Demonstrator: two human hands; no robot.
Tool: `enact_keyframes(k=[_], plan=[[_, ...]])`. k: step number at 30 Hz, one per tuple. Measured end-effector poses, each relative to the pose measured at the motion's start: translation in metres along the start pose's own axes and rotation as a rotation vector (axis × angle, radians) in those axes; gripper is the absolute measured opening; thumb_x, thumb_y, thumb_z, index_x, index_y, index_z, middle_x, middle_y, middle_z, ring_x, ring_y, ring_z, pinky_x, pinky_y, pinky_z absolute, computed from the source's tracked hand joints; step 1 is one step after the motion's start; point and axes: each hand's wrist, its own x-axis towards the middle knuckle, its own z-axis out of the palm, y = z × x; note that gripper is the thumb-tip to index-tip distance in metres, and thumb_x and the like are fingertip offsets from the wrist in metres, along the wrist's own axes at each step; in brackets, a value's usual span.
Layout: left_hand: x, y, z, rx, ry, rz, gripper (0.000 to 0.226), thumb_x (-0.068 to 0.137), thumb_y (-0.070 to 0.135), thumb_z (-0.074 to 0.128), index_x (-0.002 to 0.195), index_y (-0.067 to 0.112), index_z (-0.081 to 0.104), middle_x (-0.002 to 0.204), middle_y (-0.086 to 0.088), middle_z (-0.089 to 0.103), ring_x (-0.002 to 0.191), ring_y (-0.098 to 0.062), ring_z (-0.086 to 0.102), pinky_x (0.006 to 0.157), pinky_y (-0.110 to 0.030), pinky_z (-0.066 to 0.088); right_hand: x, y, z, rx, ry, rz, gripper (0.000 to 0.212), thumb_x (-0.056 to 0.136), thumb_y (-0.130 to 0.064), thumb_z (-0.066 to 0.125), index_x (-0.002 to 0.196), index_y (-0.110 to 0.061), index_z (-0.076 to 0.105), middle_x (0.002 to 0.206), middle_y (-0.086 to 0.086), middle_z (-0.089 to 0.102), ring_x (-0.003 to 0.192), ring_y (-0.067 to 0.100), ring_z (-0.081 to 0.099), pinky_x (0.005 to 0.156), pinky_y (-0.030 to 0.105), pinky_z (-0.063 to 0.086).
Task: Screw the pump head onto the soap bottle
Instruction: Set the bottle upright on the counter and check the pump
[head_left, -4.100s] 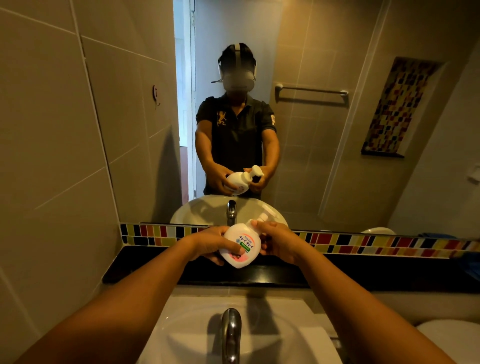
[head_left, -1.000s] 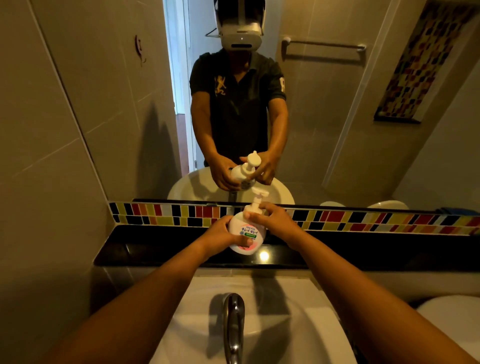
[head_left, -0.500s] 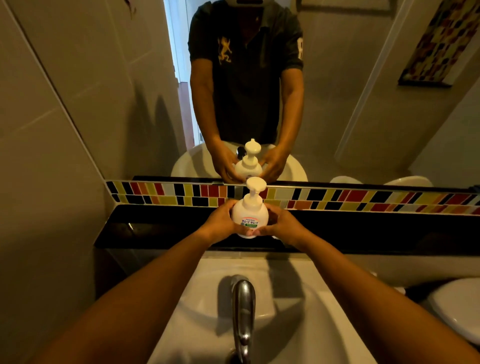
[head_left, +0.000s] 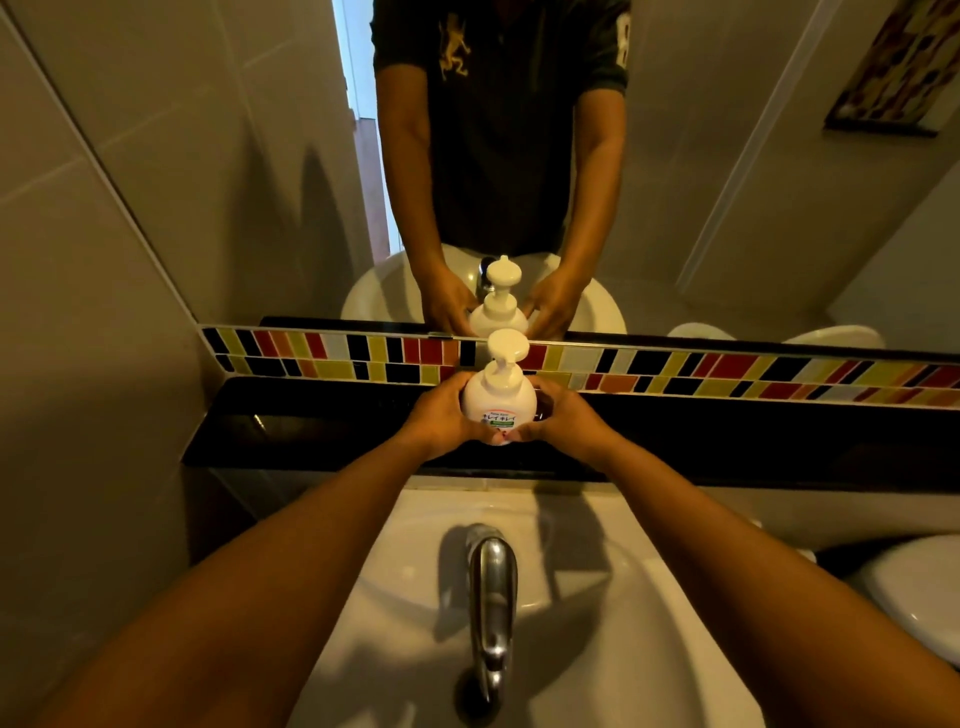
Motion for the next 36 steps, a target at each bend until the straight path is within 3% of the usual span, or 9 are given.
enact_keyframes(k=[5,8,10,16,23,36], plan=[[0.000,-0.004,0.000,-0.052,-0.008,-0.005,0.077,0.064,0.014,0.089,0.131,0.020,0.053,0.130,-0.003,0.063,0.119,-0.025,0.058,0.098,-0.040,0.049,-0.002,-0.019,-0.026,-0.106,-0.072,0.009,0.062,0.088,-0.004,0.068,0.144,-0.018,0.046,0.133,0.011,0.061,0.121,0.028,0.059,0.098,0.041,0.052],[-0.001,-0.006,-0.001,-0.068,-0.023,0.009,0.075,0.065,0.013,0.089,0.131,0.020,0.053,0.129,-0.003,0.063,0.118,-0.023,0.058,0.095,-0.036,0.048,-0.011,-0.049,-0.058,0.188,-0.022,0.030,0.039,0.100,-0.012,0.051,0.139,-0.013,0.051,0.102,0.011,0.069,0.088,0.022,0.067,0.074,0.032,0.057],[-0.001,-0.006,-0.001,-0.071,-0.027,0.011,0.074,0.065,0.012,0.088,0.130,0.019,0.053,0.129,-0.004,0.063,0.118,-0.024,0.058,0.097,-0.038,0.048,-0.015,-0.067,-0.071,0.409,-0.098,0.027,0.032,0.103,-0.023,0.045,0.131,-0.011,0.056,0.085,0.011,0.066,0.070,0.021,0.062,0.064,0.032,0.053],[0.000,-0.004,0.000,-0.059,-0.024,0.006,0.074,0.064,0.012,0.089,0.129,0.018,0.055,0.126,-0.004,0.064,0.115,-0.023,0.059,0.093,-0.035,0.050,-0.007,-0.088,-0.063,0.336,-0.298,0.042,0.032,0.100,-0.025,0.053,0.130,-0.015,0.058,0.074,0.008,0.064,0.056,0.016,0.055,0.047,0.026,0.047],[0.002,-0.005,0.001,-0.036,-0.020,0.011,0.072,0.065,0.014,0.089,0.128,0.018,0.054,0.127,-0.005,0.063,0.116,-0.024,0.059,0.097,-0.041,0.051,0.000,-0.089,-0.051,0.466,-0.304,0.105,0.033,0.102,-0.017,0.046,0.132,-0.015,0.059,0.067,0.008,0.052,0.045,0.009,0.038,0.039,0.019,0.032],[0.002,-0.008,0.005,-0.046,0.021,0.011,0.072,0.064,0.017,0.089,0.127,0.021,0.054,0.126,-0.003,0.064,0.114,-0.024,0.060,0.094,-0.041,0.054,-0.003,-0.090,-0.041,0.492,-0.184,0.103,0.028,0.102,-0.015,0.045,0.124,-0.011,0.063,0.068,0.010,0.055,0.048,0.012,0.038,0.041,0.019,0.031]])
